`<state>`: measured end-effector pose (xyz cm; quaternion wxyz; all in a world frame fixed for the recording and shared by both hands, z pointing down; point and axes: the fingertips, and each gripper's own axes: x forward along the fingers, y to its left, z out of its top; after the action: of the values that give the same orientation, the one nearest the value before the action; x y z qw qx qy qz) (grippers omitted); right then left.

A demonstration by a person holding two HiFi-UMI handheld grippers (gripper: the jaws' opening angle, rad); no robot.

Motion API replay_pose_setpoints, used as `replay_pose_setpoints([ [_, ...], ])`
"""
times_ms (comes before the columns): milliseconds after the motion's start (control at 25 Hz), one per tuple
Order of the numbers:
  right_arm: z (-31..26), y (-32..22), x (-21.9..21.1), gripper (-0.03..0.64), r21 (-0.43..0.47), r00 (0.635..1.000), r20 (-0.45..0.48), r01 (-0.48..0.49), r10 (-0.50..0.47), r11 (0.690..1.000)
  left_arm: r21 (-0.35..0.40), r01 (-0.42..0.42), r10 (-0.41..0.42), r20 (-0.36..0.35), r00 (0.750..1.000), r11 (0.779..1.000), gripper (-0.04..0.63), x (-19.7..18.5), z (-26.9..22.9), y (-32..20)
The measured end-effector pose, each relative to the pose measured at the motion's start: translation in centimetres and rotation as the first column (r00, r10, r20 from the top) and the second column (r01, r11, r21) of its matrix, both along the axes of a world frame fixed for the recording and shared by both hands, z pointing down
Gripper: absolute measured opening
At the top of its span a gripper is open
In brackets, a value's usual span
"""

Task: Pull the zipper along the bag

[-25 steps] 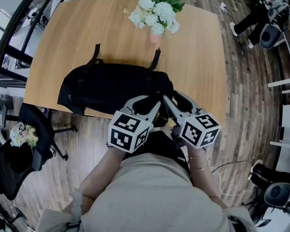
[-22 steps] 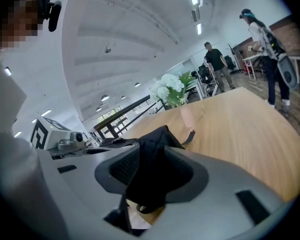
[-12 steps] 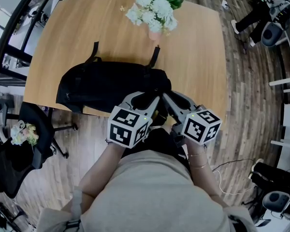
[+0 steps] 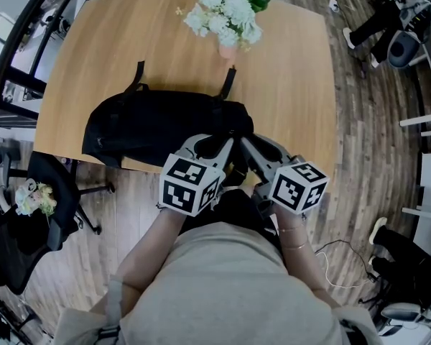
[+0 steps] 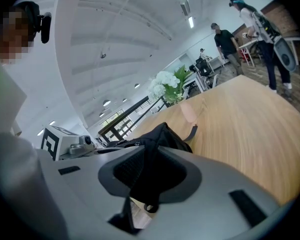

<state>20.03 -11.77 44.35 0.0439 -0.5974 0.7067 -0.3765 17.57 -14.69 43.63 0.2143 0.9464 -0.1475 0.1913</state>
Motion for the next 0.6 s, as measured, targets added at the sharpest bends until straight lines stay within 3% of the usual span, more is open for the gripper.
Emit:
replay_pose_setpoints([
  [160,0.1,0.0,0.1,0.091,-0.001,1.0,-0.007,-0.005,0.005,1.0,0.018,-0.001,0.001,0.013,1.0,1.0,0.058,0.0,0.0,0.0],
  [440,0.1,0.0,0.1,0.092,-0.001,1.0,-0.002,0.002,-0.002,1.0,0.023,-0.049,0.05,-0.03,0.998,0.999,0.026,0.2,-0.8,1.1],
  [600,0.0,0.1,0.1,0.091,0.0,1.0,-0.005,0.008,-0.008,1.0,0.048,-0.03,0.032,-0.029,0.999,0.998,0.021,-0.3,-1.1,0.7],
])
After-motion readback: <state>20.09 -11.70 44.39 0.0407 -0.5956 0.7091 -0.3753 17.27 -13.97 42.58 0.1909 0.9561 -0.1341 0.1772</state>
